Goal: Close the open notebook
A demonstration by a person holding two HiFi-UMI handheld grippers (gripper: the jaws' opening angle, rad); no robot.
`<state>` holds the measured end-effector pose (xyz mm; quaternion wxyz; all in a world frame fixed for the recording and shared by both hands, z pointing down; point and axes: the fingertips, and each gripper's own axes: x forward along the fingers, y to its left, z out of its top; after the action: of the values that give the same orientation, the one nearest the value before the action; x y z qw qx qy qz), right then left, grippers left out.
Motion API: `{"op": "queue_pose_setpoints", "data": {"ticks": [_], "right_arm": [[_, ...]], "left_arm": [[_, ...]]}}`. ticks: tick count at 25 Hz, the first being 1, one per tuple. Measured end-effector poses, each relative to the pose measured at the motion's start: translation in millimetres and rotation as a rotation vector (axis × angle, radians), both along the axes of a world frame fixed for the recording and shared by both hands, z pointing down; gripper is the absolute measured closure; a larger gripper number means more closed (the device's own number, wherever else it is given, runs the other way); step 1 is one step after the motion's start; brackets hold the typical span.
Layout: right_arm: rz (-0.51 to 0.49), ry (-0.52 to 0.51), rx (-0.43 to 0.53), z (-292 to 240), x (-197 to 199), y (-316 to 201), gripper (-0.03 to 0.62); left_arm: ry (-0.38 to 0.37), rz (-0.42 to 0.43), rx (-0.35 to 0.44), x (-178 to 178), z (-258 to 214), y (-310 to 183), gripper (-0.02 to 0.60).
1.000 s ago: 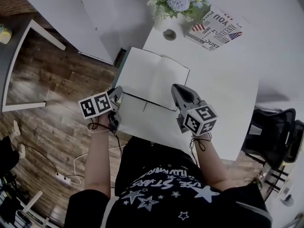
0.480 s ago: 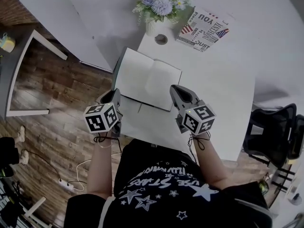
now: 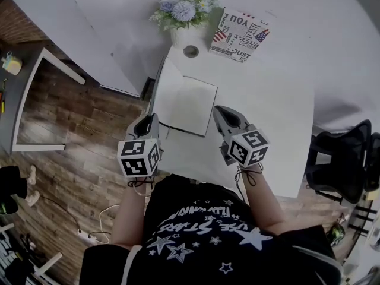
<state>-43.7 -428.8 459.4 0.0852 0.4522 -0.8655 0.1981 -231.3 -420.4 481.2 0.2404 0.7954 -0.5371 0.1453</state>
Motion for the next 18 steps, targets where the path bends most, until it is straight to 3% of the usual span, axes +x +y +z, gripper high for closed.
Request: {"op": "queue_pose_setpoints", "data": {"ticks": [10, 18], "right_arm": [[0.059, -0.021, 0.006, -0.5, 44.5, 24.6, 0.592], [0.071, -0.027, -0.003, 4.3, 73.1, 51.0, 0.592]], "left_arm": [[-0.130, 0.150, 0.088, 73.0, -5.7, 19.7, 0.545], [-0.314, 0.294, 0.094, 129.0, 29.9, 39.3, 0.543]]}}
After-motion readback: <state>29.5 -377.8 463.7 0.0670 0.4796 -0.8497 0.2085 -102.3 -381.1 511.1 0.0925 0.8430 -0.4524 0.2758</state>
